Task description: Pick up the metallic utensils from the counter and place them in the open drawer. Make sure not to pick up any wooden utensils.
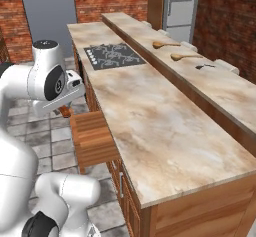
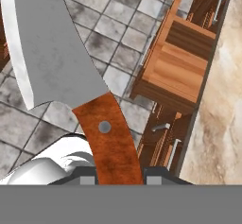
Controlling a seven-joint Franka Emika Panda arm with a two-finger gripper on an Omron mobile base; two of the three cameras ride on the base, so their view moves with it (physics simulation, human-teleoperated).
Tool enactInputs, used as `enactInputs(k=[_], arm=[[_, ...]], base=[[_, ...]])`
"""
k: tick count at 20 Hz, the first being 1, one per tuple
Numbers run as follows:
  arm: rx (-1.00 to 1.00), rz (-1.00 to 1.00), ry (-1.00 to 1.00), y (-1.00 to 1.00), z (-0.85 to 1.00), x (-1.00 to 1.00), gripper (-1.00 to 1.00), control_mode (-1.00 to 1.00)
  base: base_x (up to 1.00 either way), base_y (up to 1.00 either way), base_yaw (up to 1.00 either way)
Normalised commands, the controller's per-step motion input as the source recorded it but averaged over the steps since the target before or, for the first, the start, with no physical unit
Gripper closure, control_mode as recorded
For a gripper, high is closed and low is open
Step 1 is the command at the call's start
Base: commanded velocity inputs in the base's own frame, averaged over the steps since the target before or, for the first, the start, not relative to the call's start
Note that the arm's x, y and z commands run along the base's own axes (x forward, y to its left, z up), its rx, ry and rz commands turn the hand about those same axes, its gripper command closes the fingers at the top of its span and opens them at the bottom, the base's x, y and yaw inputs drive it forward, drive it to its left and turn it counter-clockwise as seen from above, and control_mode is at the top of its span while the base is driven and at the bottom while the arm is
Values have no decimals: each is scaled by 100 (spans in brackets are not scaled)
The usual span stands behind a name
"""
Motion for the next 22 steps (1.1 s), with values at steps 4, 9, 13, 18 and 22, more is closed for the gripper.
enactInputs(k=[4, 9, 13, 18, 22], arm=[[-2, 0, 5, 24, -13, 21, 100, -100], [-4, 0, 11, 67, -75, 98, 100, -100], [-18, -6, -3, 89, -98, 87, 100, -100], [-10, -21, -15, 40, -73, 70, 100, -100], [6, -27, -32, 5, -57, 57, 100, -100]], base=[[0, 0, 0], [0, 0, 0], [0, 0, 0], [0, 0, 0], [0, 0, 0]])
